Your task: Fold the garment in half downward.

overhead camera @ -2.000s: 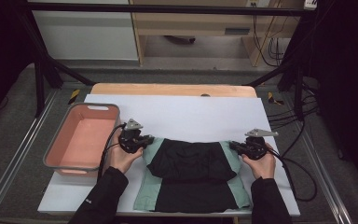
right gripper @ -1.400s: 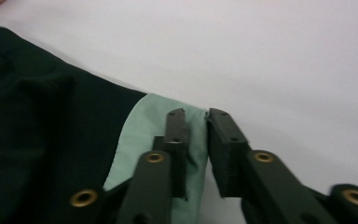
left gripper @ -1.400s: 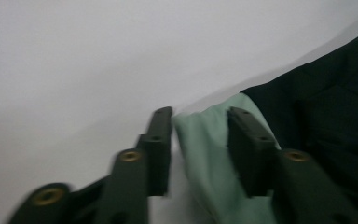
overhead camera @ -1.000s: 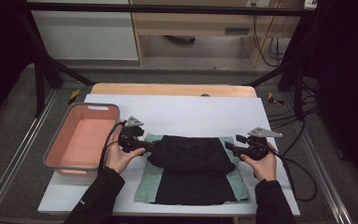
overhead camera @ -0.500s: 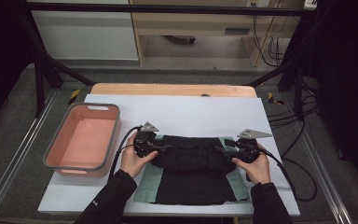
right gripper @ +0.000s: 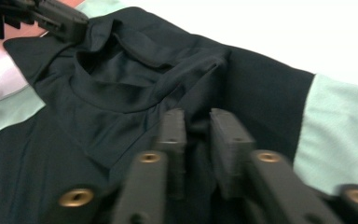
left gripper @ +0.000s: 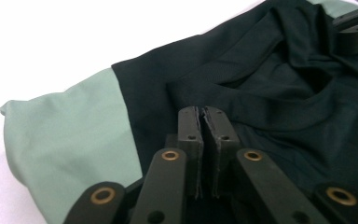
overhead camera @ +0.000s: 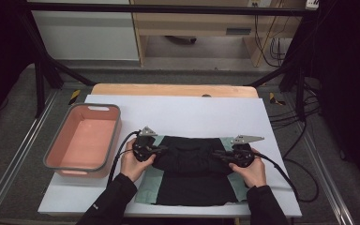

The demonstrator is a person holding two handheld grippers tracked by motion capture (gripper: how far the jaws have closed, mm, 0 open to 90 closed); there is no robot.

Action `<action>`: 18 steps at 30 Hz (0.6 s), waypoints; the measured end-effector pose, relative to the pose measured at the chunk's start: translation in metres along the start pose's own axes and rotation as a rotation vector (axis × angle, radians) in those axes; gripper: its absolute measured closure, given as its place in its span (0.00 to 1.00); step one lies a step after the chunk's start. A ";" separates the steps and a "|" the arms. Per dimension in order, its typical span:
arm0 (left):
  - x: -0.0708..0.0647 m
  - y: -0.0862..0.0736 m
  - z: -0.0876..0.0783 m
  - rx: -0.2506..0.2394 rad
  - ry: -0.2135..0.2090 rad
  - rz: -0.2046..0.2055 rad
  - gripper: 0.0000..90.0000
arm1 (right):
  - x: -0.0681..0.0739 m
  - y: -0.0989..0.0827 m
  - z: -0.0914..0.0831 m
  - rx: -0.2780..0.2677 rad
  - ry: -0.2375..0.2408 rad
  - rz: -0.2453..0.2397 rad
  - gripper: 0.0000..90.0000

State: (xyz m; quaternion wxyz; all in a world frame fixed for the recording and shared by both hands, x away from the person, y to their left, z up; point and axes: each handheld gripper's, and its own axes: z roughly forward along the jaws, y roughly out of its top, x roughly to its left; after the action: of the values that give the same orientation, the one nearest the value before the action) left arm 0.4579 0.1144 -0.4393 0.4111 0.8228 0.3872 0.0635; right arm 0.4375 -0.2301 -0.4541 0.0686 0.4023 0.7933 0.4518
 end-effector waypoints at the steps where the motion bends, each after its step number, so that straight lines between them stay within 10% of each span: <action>1: -0.001 -0.002 -0.003 -0.006 -0.005 0.007 0.96 | 0.001 -0.001 -0.001 0.000 0.006 0.002 0.94; 18: -0.041 -0.046 -0.033 -0.019 -0.063 0.147 0.97 | 0.027 -0.034 -0.033 -0.026 0.021 -0.021 0.96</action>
State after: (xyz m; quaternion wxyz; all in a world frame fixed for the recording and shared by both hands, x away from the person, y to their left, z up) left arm 0.3881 0.1235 -0.4426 0.4252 0.8465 0.3122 0.0714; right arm 0.3845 -0.2424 -0.4547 0.0701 0.3883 0.7923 0.4654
